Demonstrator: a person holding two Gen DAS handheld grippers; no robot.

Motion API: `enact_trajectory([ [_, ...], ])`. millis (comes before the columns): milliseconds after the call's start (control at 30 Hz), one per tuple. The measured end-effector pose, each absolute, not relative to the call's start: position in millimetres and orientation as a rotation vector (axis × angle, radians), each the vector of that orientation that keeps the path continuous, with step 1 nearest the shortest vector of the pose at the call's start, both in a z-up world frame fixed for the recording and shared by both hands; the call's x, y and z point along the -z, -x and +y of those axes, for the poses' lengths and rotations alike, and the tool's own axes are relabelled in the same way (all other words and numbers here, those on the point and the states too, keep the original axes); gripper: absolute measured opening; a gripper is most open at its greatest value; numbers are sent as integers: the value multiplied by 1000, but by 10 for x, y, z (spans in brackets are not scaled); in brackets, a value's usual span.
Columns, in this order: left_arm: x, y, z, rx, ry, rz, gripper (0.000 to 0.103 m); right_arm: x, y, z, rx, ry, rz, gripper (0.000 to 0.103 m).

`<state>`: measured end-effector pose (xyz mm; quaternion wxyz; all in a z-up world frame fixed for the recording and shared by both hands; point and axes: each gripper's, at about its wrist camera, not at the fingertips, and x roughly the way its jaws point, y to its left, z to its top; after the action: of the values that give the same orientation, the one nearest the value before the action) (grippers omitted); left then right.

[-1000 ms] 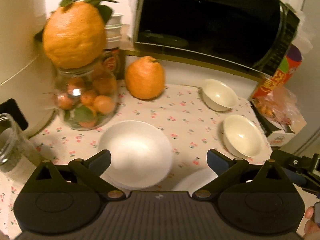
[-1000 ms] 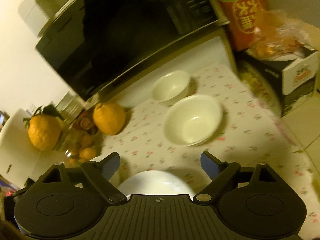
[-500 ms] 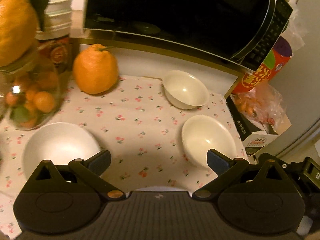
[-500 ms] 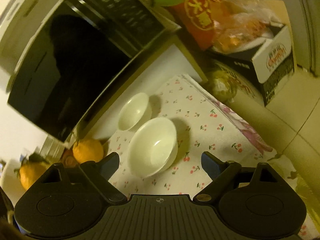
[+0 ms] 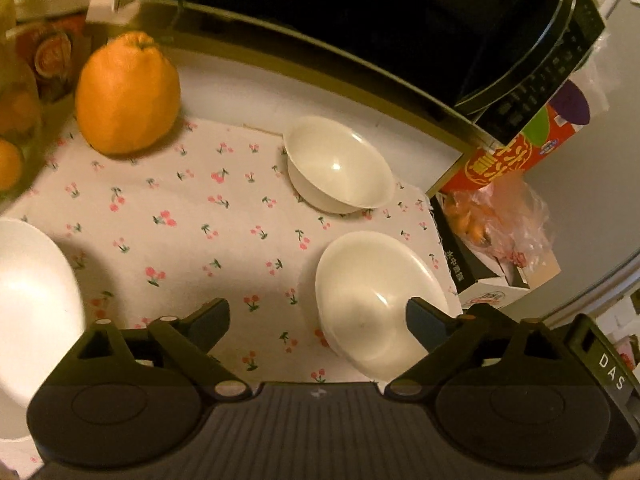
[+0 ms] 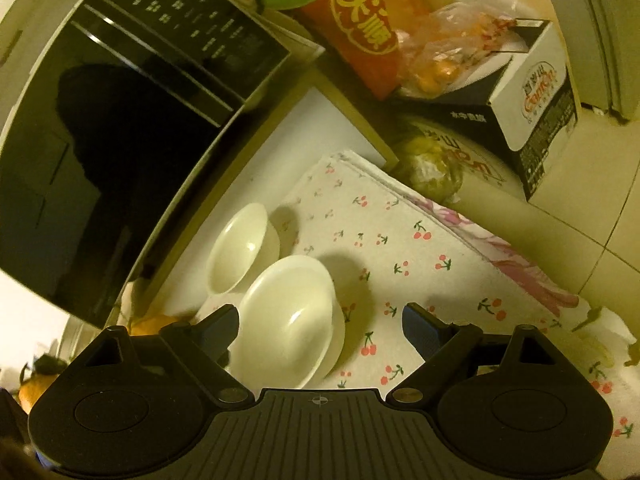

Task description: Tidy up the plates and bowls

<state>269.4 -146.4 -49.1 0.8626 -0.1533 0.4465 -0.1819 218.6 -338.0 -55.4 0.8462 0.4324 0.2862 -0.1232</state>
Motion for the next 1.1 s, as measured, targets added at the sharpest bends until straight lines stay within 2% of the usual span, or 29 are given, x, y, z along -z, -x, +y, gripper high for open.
enact_trajectory([
  [200, 578, -2732, -1473, 413, 362, 958, 74, 596, -2257, -3325, 259, -899, 594, 88],
  [300, 597, -2743, -1465, 437, 385, 955, 63, 600, -2279, -3288, 263, -882, 593, 78],
  [433, 639, -2757, -1497, 461, 399, 971, 49, 627, -2312, -3248, 263, -863, 613, 58],
  [567, 662, -2754, -1520, 459, 388, 969, 40, 645, -2328, -3225, 256, -852, 624, 41],
  [733, 662, -2755, -1534, 450, 369, 960, 26, 658, -2338, -3225, 254, -846, 629, 32],
  [933, 674, -2741, -1556, 444, 344, 954, 16, 668, -2349, -3213, 250, -842, 635, 22],
  [1100, 654, -2720, -1563, 431, 317, 935, 15, 620, -2340, -3187, 238, -827, 627, 19],
])
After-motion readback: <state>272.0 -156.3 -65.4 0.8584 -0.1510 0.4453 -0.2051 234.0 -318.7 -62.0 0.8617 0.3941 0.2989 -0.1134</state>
